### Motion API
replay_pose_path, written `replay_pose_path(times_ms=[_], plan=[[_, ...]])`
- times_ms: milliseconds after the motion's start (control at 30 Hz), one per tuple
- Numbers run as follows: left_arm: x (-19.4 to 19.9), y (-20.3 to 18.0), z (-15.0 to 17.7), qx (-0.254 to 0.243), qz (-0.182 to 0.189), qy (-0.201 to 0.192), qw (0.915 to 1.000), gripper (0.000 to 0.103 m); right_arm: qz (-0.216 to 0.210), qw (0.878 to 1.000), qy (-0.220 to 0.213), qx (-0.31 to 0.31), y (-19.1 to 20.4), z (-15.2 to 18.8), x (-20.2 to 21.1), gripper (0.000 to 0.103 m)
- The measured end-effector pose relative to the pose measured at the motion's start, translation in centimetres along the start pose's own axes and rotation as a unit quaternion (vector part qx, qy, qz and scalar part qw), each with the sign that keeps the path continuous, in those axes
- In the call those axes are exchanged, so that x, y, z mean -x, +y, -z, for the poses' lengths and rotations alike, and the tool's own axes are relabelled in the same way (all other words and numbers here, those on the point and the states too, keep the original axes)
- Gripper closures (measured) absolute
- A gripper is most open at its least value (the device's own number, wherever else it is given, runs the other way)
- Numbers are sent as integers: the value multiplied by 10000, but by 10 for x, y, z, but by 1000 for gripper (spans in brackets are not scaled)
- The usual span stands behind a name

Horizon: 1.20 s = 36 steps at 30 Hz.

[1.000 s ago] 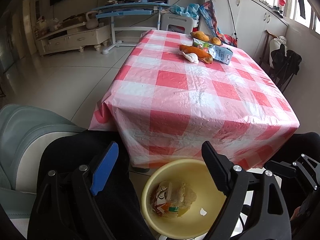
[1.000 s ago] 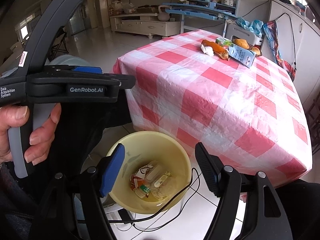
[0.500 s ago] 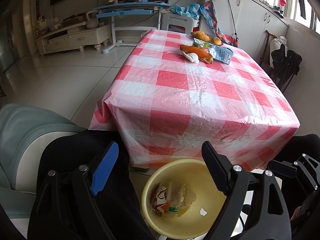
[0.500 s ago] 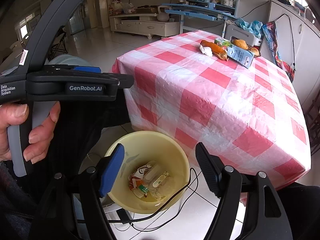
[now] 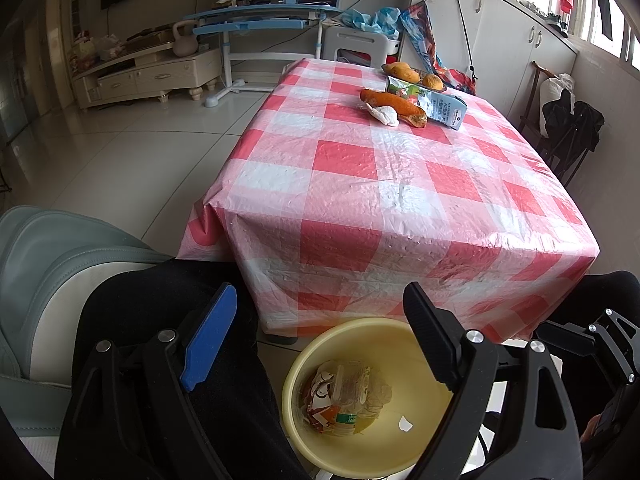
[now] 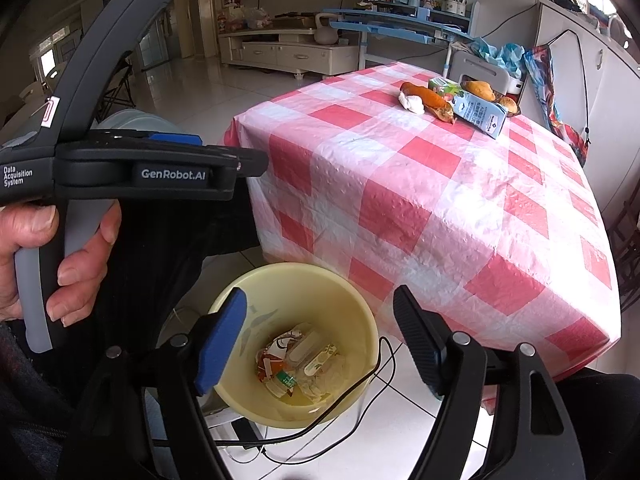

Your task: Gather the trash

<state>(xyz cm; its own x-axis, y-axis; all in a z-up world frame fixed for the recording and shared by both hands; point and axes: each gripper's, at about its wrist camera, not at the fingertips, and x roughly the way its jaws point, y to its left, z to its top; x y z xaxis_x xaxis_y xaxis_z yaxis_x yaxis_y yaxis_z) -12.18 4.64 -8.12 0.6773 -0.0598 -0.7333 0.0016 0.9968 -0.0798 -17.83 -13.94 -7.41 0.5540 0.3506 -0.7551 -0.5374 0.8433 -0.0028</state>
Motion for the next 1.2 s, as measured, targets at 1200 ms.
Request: replay_pose_path(times_ms=[1200], plan=[[-2,1,-1,84,48,1,10000,21,27,10000,-31,82,6,-3,0,30]])
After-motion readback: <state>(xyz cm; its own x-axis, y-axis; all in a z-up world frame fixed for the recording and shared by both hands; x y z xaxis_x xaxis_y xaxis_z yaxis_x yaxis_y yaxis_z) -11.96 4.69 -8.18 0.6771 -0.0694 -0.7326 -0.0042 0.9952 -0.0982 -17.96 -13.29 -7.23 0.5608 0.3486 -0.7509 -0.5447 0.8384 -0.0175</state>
